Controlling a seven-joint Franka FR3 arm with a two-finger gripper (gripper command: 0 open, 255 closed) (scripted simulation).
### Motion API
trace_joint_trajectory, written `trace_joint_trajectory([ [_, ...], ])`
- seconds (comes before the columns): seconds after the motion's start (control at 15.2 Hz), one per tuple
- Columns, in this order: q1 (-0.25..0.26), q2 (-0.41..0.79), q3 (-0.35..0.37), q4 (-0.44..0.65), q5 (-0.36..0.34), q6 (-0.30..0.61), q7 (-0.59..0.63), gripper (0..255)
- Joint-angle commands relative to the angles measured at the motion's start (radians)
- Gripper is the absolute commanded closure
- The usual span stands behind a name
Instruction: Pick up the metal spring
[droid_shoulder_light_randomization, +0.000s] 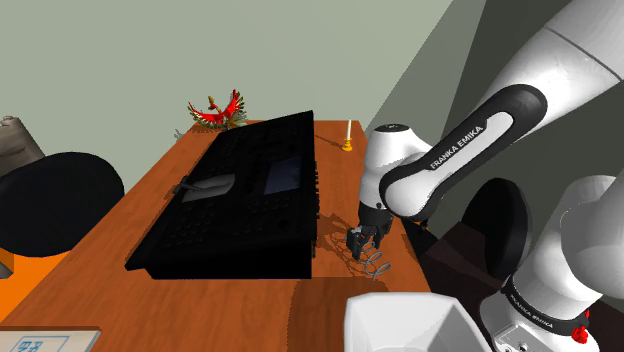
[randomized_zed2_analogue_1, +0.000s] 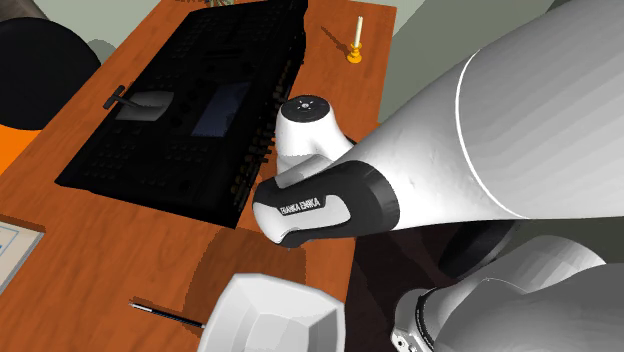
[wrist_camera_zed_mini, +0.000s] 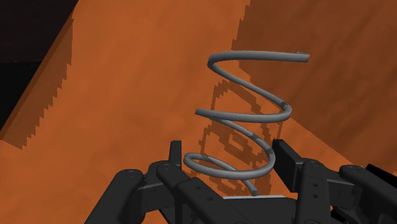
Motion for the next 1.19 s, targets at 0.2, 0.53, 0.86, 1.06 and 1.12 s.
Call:
trace_joint_trajectory([
  [0.2,0.0,-0.05,-0.001,0.005,-0.004,-0.056,0.009,255],
  [0.53,-0.002,-0.128,-0.007,0.02,-0.013,-0.149,0.02,255],
  [0.86,-0.004,-0.197,-0.014,0.042,-0.023,-0.24,0.03,255],
  [1.06,-0.005,-0.224,-0.018,0.054,-0.028,-0.278,0.034,255],
  [1.12,-0.005,-0.224,-0.018,0.054,-0.028,-0.278,0.034,255],
])
